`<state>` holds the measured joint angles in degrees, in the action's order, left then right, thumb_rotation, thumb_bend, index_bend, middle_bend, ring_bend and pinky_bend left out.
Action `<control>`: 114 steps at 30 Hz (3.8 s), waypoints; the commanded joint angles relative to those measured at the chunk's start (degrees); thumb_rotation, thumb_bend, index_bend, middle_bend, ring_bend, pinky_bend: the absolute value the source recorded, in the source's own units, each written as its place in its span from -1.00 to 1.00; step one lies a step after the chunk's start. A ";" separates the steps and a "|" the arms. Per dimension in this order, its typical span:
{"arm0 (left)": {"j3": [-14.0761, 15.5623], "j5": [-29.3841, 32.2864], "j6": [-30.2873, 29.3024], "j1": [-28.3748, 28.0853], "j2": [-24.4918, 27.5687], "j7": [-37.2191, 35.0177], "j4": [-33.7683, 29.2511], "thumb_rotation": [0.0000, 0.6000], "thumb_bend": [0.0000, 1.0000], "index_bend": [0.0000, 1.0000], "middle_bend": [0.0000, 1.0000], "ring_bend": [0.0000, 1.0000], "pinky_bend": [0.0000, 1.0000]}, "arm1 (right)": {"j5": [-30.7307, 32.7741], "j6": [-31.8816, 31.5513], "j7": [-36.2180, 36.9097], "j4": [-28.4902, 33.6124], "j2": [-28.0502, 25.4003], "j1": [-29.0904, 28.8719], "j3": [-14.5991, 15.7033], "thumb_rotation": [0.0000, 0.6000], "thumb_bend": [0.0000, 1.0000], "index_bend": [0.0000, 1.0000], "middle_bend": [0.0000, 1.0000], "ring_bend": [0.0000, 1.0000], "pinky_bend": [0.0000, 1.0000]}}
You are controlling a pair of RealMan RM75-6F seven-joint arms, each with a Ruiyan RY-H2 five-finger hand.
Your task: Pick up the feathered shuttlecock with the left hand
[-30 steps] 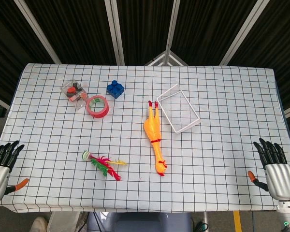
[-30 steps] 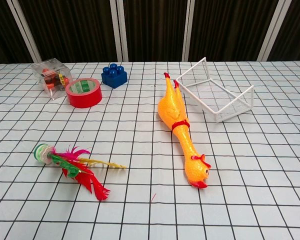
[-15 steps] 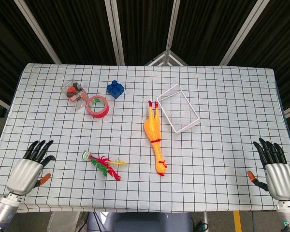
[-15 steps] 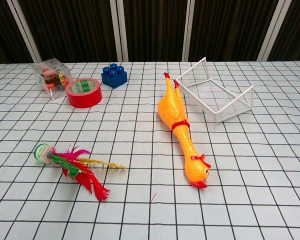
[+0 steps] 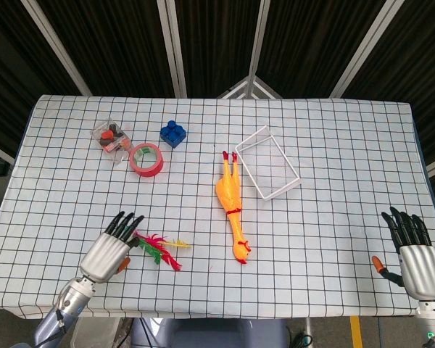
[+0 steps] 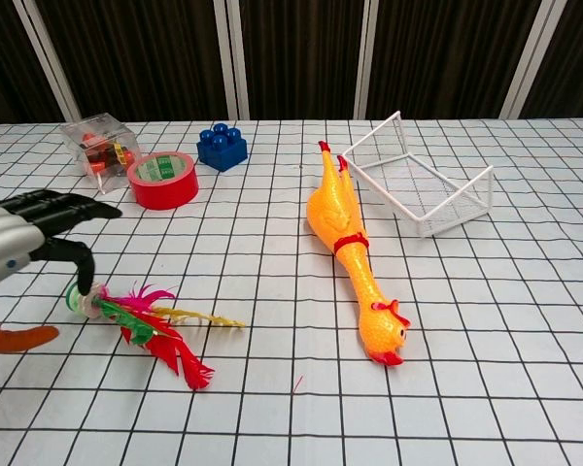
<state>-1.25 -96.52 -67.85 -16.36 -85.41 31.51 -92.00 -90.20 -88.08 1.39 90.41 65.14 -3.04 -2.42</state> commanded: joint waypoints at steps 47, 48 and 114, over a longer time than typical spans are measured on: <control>0.49 4.99 -0.23 -3.64 -8.49 6.73 0.88 1.00 0.24 0.23 -0.83 -1.00 -1.00 | 0.32 0.30 0.82 0.45 -0.35 0.06 0.04 1.00 -0.32 -1.00 -1.00 -1.00 -1.00; 0.24 4.99 -0.50 -3.70 -8.31 6.57 0.64 1.00 0.24 0.23 -0.83 -1.00 -1.00 | 0.32 0.32 0.83 0.46 -0.35 0.06 0.04 1.00 -0.32 -1.00 -1.00 -1.00 -1.00; -2.80 4.92 -14.21 -0.75 8.77 -10.38 -15.49 1.00 -0.74 -0.90 -1.00 -1.00 -1.00 | 0.60 0.40 0.47 0.54 -0.39 0.20 0.03 1.00 -0.32 -1.00 -1.00 -1.00 -1.00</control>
<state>-5.04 -90.34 -80.20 -18.66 -79.79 22.57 -105.05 -89.60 -87.68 1.85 90.95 64.75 -2.84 -2.39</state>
